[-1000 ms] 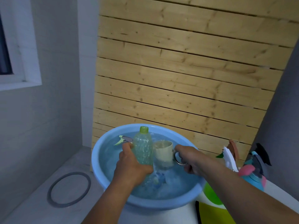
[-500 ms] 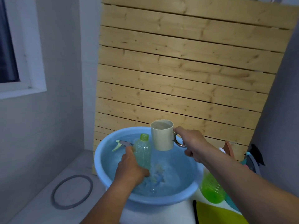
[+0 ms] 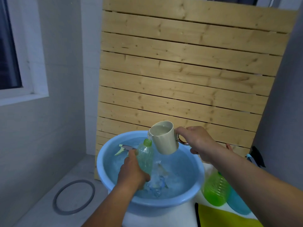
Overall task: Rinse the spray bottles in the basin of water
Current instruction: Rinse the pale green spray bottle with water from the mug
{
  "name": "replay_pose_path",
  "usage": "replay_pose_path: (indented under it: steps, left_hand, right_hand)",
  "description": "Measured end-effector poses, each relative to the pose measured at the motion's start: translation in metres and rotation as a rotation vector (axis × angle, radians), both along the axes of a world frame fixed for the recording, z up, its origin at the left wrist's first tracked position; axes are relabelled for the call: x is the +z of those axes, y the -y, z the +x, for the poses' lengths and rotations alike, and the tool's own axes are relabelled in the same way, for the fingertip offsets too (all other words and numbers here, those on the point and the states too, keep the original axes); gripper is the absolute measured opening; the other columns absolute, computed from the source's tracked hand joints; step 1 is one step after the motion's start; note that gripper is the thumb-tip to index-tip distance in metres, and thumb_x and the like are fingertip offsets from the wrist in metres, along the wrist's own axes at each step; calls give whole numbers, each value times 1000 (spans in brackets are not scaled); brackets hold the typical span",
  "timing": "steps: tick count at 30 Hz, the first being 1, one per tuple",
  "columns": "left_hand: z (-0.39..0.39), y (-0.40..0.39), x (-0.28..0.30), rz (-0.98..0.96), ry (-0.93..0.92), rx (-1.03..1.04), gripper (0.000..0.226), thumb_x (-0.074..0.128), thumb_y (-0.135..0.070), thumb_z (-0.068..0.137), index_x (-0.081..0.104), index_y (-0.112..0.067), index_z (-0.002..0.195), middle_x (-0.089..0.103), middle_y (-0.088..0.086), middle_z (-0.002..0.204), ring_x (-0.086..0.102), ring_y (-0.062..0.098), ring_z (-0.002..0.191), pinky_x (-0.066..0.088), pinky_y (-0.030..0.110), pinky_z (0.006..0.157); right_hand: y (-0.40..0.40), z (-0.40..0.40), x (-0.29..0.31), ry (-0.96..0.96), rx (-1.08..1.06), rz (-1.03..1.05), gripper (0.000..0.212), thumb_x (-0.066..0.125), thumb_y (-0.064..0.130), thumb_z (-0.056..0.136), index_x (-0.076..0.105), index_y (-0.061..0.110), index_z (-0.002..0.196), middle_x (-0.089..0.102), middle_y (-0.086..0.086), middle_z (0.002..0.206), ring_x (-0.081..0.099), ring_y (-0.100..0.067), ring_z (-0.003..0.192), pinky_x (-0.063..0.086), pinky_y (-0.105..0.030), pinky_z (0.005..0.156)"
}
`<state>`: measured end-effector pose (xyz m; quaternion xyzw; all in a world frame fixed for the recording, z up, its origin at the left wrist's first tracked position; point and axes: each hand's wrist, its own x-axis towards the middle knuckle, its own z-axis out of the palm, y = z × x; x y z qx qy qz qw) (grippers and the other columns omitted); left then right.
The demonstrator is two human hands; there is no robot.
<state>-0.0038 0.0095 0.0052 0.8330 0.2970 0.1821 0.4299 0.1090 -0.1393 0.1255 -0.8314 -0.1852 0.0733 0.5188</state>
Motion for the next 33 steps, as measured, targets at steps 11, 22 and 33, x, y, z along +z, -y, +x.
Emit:
replay_pose_path:
  steps: [11,22,33]
  left_hand:
    - [-1,1,-1,-6,29,1,84,84,-12,59,34,-27,125,55,-1,111,61,25,94,54,34,68]
    - [-1,1,1,5,-10,-11,85,83,-14,58,33,-27,125,56,1,115,60,28,99,54,41,78]
    - [-1,1,0,1,-21,-12,87,81,-11,59,31,-24,129,55,3,115,60,30,102,54,45,83]
  right_hand:
    - [-1,2,1,69,25,-20,45,66,32,74,25,24,59,18,8,47,15,-17,49,16,-25,43]
    - [-1,5,0,108,42,-17,44,68,33,75,28,23,59,20,10,44,16,-14,43,17,-24,44]
    - [0,7,-2,112,32,-33,46,67,32,75,26,24,57,18,11,42,14,-14,42,14,-24,43]
